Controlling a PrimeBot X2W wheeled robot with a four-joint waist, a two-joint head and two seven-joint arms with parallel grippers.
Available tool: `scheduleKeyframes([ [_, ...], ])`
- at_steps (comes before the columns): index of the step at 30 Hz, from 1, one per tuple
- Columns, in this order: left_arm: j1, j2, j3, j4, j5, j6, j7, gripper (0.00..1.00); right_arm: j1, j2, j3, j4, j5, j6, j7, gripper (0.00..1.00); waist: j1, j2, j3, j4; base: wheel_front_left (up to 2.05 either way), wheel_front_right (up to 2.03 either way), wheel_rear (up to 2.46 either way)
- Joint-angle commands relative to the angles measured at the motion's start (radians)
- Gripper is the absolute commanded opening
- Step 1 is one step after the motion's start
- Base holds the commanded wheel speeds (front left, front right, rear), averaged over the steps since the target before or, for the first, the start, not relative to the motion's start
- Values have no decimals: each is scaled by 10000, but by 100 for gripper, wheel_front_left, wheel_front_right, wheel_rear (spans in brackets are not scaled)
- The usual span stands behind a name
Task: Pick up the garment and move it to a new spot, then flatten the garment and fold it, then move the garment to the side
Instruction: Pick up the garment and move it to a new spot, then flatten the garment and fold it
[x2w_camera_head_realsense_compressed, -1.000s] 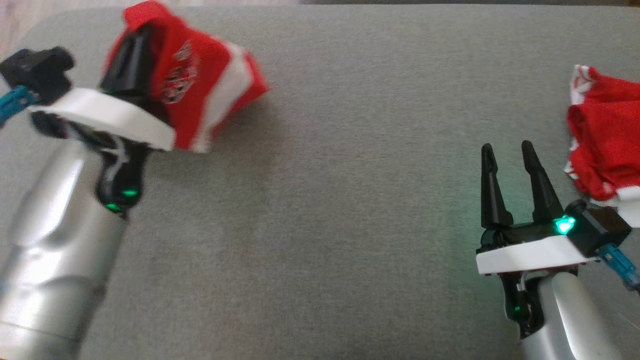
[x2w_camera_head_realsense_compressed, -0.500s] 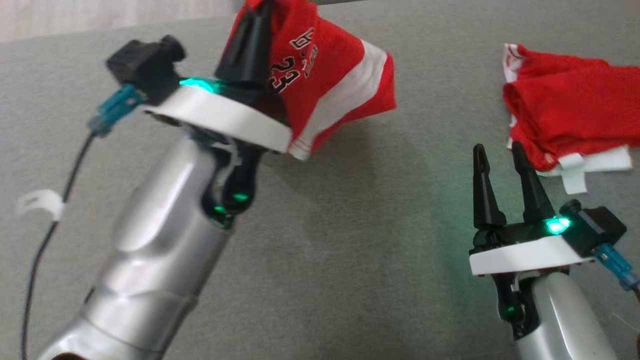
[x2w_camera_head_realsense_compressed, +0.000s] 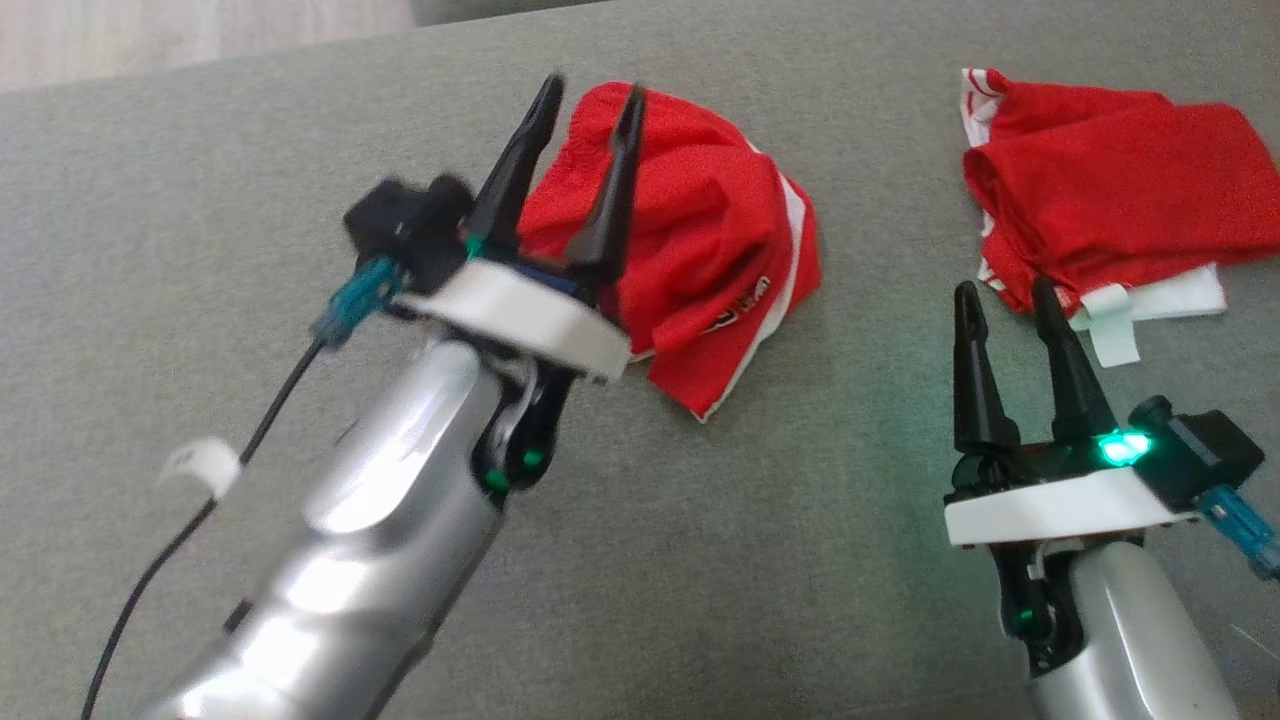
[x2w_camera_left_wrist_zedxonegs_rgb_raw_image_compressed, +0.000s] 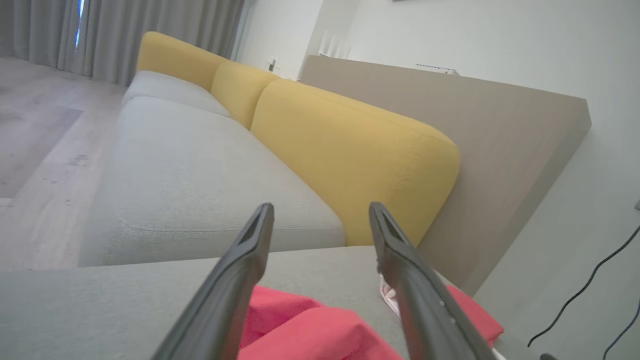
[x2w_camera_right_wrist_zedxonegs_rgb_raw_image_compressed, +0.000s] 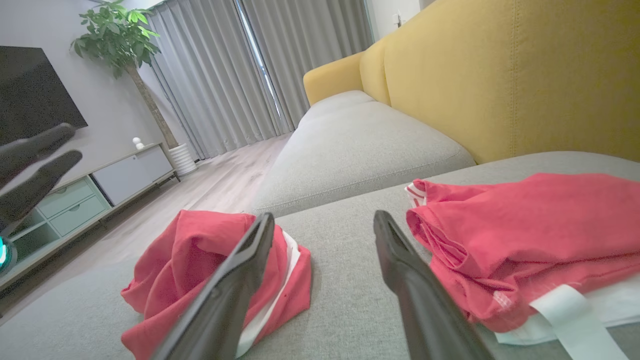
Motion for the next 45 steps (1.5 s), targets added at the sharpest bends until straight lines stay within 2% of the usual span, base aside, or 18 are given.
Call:
scheduleKeyframes([
  [1, 51, 416, 389, -244, 99, -40, -239, 100, -151, -33, 151, -382, 9, -7, -110, 100, -1, 0, -102, 186, 0, 0, 0],
  [9, 2206, 1776, 1330, -618, 793, 107, -805, 100, 252, -33, -125, -283, -334, -7, -110, 100, -1, 0, -608, 1201, 0, 0, 0],
  [10, 2206, 1776, 1330, -618, 793, 107, -805, 100, 252, -33, -125, -283, -334, -7, -110, 100, -1, 0, -608, 1201, 0, 0, 0],
  [14, 3730, 1880, 2416, -1376, 1339, 201, -815, 100, 455, -33, -173, -148, -422, -7, -110, 100, -1, 0, -918, 1639, 0, 0, 0],
  [19, 5175, 1265, 3491, -2058, 1816, -12, -818, 100, 575, -33, -179, -13, -490, -7, -110, 100, -1, 0, -1049, 2108, 0, 0, 0],
  [26, 5415, 467, 3995, -2138, 2678, -630, -819, 100, 415, -33, -121, 120, -839, -7, -110, 100, -1, 0, -927, 2672, 0, 0, 0],
  [29, 5344, 248, 4142, -2088, 2897, -830, -819, 100, 143, -33, 259, 244, -1090, -7, -22, 100, -1, 0, -814, 2838, 0, 0, 0],
  [33, 5287, 12, 4322, -1986, 3079, -1027, -819, 100, -505, -33, 1165, 657, -1613, -7, 707, 100, -1, 0, -617, 3006, 0, 0, 0],
  [35, 5223, -133, 4364, -1828, 3171, -1146, -819, 100, -1121, -33, 1737, 1329, -2126, -7, 1406, 100, -1, 0, -501, 3133, 0, 0, 0],
  [38, 5106, -252, 4345, -1681, 3224, -1236, -819, 100, -1778, -33, 1962, 2250, -2792, -7, 1982, 100, -1, 0, -390, 3294, 0, 0, 0],
  [45, 4968, -405, 4320, -1534, 3215, -1368, -820, 100, -2774, -33, 1458, 4427, -4052, -7, 3355, 100, -1, 0, -301, 3638, 0, 0, 0],
])
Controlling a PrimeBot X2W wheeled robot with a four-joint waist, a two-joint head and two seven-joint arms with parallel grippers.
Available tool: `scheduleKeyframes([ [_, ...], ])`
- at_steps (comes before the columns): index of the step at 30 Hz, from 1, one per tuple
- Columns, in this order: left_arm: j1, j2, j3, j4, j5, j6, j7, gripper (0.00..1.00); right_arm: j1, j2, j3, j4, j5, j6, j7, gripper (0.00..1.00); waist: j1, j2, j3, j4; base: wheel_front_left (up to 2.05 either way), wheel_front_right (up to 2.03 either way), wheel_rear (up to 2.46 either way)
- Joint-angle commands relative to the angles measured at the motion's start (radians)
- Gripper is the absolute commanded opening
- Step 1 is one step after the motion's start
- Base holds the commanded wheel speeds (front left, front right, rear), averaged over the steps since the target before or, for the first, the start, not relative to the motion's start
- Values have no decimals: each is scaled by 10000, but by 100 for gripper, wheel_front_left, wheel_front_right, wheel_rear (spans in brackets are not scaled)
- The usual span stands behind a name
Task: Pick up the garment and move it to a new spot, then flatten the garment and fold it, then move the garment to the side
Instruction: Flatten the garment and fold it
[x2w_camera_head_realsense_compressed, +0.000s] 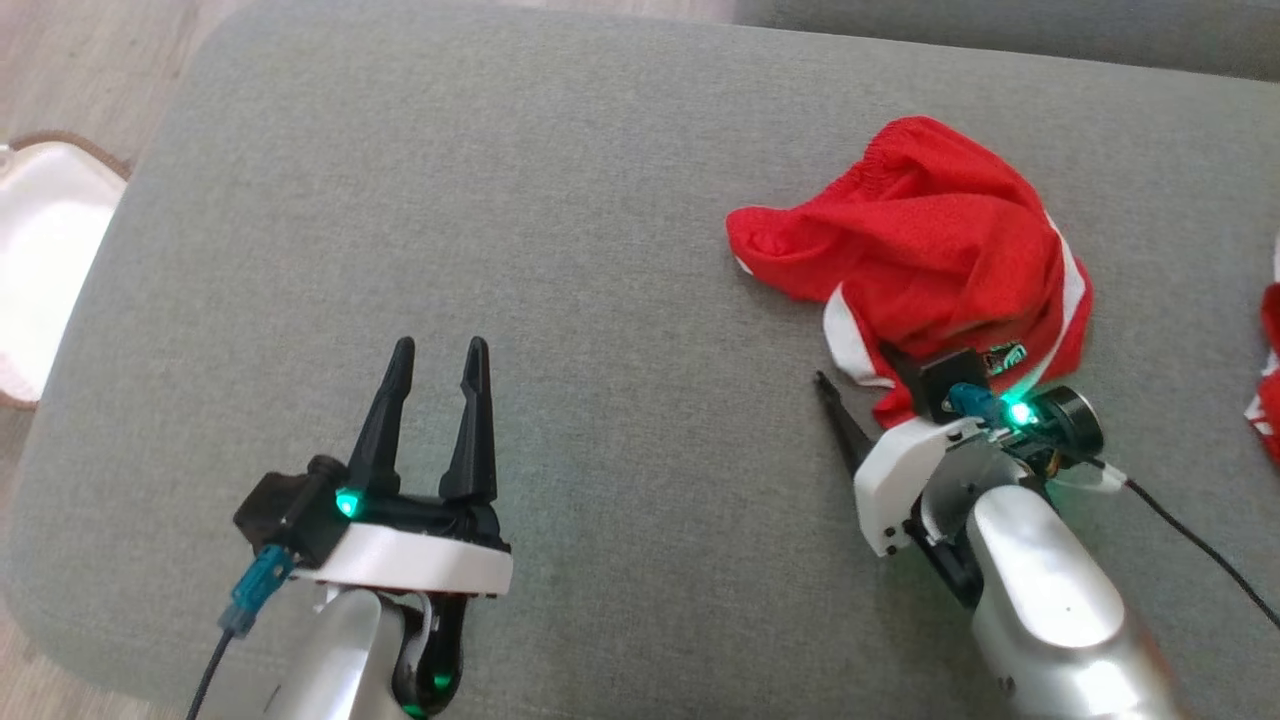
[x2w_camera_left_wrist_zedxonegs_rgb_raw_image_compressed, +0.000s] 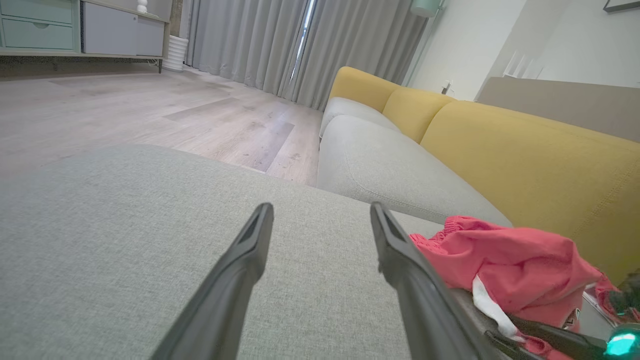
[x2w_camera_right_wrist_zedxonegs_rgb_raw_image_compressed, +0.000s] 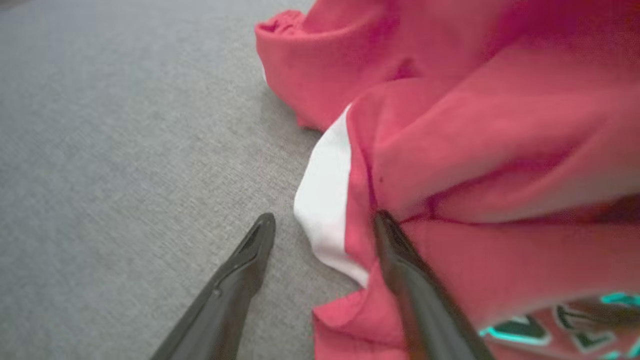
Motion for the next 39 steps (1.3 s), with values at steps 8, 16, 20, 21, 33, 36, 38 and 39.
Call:
scheduleKeyframes([
  [8, -231, -5, 608, -209, 49, -99, -95, 100, -733, 3, 162, 594, 180, -9, -34, 0, -1, -1, 12, -19, 0, 0, 0],
  [16, -238, -13, 783, -232, 35, -126, -95, 100, -1333, 3, 210, -184, 905, -9, -1750, 0, -1, -1, -165, -546, 0, 0, 0],
  [20, -237, -14, 791, -287, -17, -131, -95, 100, -2200, 3, 203, -897, 1330, -9, -2541, 0, -1, -1, -372, -699, 0, 0, 0],
  [21, -221, -14, 796, -296, -22, -131, -95, 100, -2491, 3, 281, -1133, 1509, -9, -2715, 0, -1, -1, -426, -718, 0, 0, 0],
  [33, 66, -15, 1108, -531, -54, -32, -95, 100, -3036, -3, 559, -2924, 2172, -9, -2883, 0, -1, -1, -684, -971, 0, 0, 0],
  [36, 95, -16, 1102, -579, -52, -26, -95, 100, -1896, -339, 194, -2779, 1991, -9, -2431, 0, -1, -1, -694, -1061, 0, 0, 0],
  [38, 116, -16, 1119, -602, -53, -14, -95, 100, -1123, -716, -161, -2685, 1943, -9, -2147, 0, -1, -1, -713, -1157, 0, 0, 0],
  [39, 127, -16, 1131, -604, -52, -11, -95, 100, -762, -895, -341, -2622, 1920, -9, -1973, 0, -1, -1, -725, -1216, 0, 0, 0],
])
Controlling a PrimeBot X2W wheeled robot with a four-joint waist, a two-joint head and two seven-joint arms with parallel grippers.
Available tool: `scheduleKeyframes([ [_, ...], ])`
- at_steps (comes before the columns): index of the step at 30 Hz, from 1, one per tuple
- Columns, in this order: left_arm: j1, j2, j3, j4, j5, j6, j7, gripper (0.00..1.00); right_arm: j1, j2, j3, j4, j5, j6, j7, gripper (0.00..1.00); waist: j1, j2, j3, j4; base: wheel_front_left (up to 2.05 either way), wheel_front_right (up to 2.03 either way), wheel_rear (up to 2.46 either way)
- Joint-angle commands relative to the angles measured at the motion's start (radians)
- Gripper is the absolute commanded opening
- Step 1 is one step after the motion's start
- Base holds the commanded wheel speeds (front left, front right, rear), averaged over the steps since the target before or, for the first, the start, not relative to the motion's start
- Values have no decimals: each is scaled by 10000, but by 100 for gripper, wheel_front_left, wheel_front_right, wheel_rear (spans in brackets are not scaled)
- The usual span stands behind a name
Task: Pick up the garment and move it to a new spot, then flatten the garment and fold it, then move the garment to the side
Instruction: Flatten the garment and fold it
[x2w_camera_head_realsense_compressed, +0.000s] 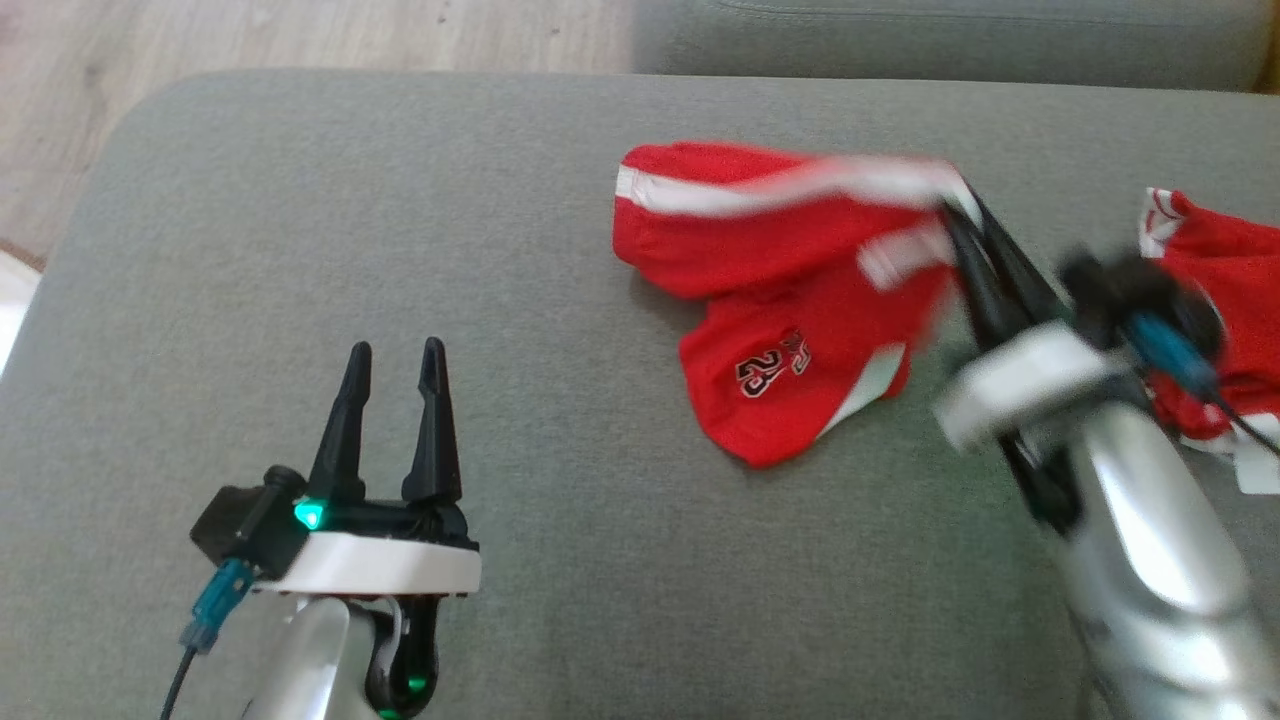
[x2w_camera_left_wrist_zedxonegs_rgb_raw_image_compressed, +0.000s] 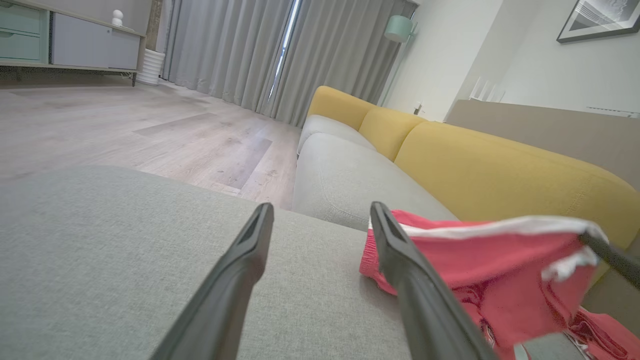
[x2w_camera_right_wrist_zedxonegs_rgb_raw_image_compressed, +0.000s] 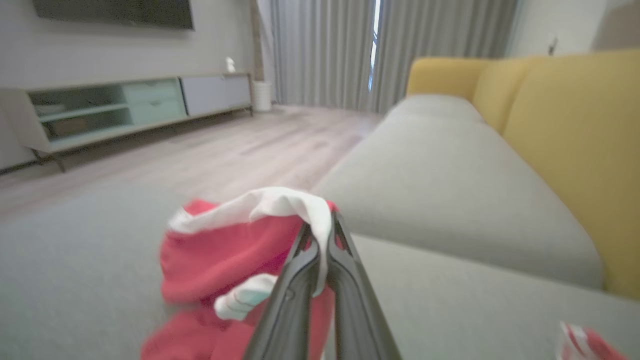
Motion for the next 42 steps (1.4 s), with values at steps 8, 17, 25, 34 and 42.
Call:
scheduleKeyframes([
  [8, -144, 26, 345, -297, 1, 71, -95, 100, 1853, -545, -1366, -296, -38, -7, 750, 0, 1, -1, -35, -505, 0, 0, 0],
  [17, -120, 26, 371, -104, 155, 32, -95, 100, 2921, -31, -1536, -433, -371, -7, 814, 100, 1, -1, -174, -878, 0, 0, 0],
  [25, -80, 26, 399, -100, 283, -4, -95, 100, 3209, 487, -1403, -1345, -76, -7, -138, 100, 1, -1, -367, -1053, 0, 0, 0],
  [34, 53, 26, 365, -245, 344, -31, -95, 100, 3657, 710, -990, -2220, 352, -7, -984, 100, 1, -1, -494, -971, 0, 0, 0],
  [42, -117, 26, 199, -349, 281, -50, -95, 100, 2421, 729, -752, -2290, -37, -7, -611, 100, 1, -1, -68, -344, 0, 0, 0],
])
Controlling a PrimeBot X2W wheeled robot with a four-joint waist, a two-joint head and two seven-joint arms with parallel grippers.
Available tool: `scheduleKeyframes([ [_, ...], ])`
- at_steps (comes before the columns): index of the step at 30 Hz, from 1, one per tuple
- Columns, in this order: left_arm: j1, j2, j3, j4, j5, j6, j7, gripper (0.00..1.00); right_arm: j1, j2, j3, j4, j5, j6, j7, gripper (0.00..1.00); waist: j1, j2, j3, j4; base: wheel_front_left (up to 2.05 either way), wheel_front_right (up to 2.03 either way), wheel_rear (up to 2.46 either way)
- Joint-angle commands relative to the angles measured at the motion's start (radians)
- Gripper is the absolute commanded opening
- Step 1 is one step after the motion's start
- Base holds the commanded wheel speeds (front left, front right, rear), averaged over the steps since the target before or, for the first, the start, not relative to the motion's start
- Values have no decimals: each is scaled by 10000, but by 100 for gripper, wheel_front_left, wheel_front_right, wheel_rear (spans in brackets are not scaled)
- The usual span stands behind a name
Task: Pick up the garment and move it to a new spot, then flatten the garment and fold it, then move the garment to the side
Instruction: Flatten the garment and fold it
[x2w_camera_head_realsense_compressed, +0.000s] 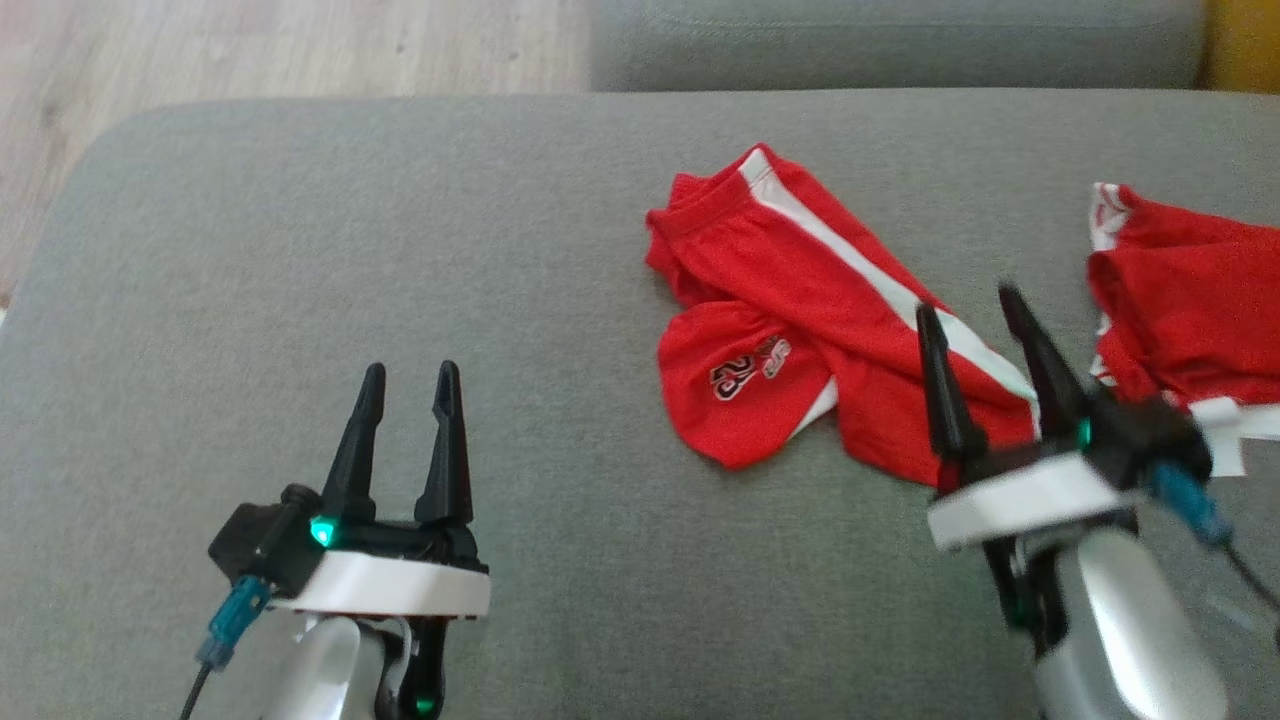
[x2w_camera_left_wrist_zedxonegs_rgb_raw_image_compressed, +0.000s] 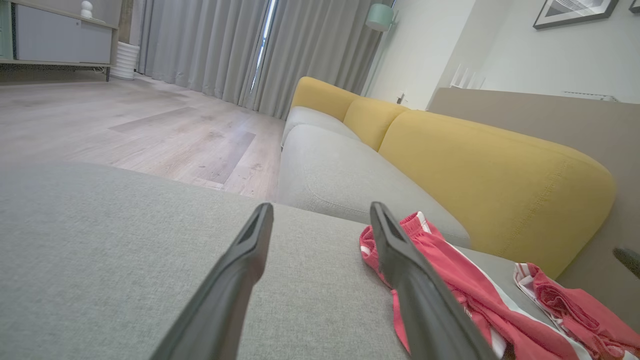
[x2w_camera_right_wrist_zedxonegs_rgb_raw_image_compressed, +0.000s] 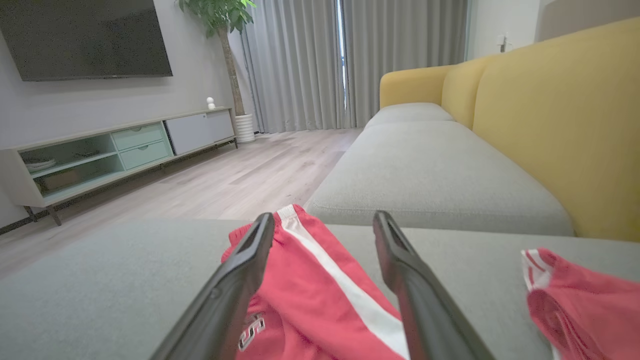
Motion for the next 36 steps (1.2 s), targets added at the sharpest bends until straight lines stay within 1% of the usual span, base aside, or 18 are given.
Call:
scheduleKeyframes([
  [1, -463, 30, 276, -339, -2, -34, -95, 100, -878, 11, 239, -292, -78, -7, 168, 100, 0, 0, 217, 255, 0, 0, 0],
  [3, -552, 30, 225, -323, -69, -36, -95, 100, -1473, -99, 334, -11, -143, -7, 543, 100, 0, 0, 360, 465, 0, 0, 0],
  [6, -664, 30, 119, -289, -167, -38, -95, 100, -2355, -307, 475, 730, -230, -7, 1143, 100, 0, 0, 565, 772, 0, 0, 0],
  [12, -886, 30, -136, -199, -323, -41, -95, 100, -3905, -632, 612, 2852, -22, -7, 2099, 100, 0, 0, 905, 1375, 0, 0, 0],
  [16, -995, 30, -226, -179, -418, -29, -95, 100, -4657, -748, 673, 4314, 7, -7, 2278, 100, 0, 0, 1080, 1676, 0, 0, 0],
  [17, -995, 30, -226, -179, -418, -29, -95, 100, -4657, -748, 673, 4314, 7, -7, 2278, 100, 0, 0, 1080, 1676, 0, 0, 0],
  [23, -1098, 30, -311, -177, -485, -14, -95, 100, -5397, -847, 927, 6161, -60, -7, 2139, 100, 0, 0, 1321, 1909, 0, 0, 0],
  [24, -1111, 30, -315, -185, -491, -8, -95, 100, -5494, -837, 939, 6412, -65, -7, 2083, 95, 0, 0, 1353, 1918, 0, 0, 0],
  [25, -1127, 30, -320, -197, -497, 2, -95, 100, -5600, -822, 938, 6615, -72, -7, 1971, 16, 0, 0, 1387, 1920, 0, 0, 0],
  [26, -1147, 30, -329, -205, -502, 17, -95, 100, -5702, -790, 915, 6765, -68, -7, 1783, 0, 0, 0, 1419, 1917, 0, 0, 0],
  [31, -1211, 30, -308, -215, -499, 91, -95, 100, -6052, -429, 1117, 7090, -28, -7, 594, 0, 0, 0, 1464, 1773, 0, 0, 0],
  [34, -1162, 30, -212, -209, -455, 107, -95, 100, -6053, -142, 1598, 6972, 212, -7, -5, 0, 0, 0, 1380, 1561, 0, 0, 0],
  [36, -1113, 30, -155, -183, -400, 103, -95, 100, -5935, -18, 2145, 6754, 519, -7, -219, 0, 0, 0, 1290, 1391, 0, 0, 0],
])
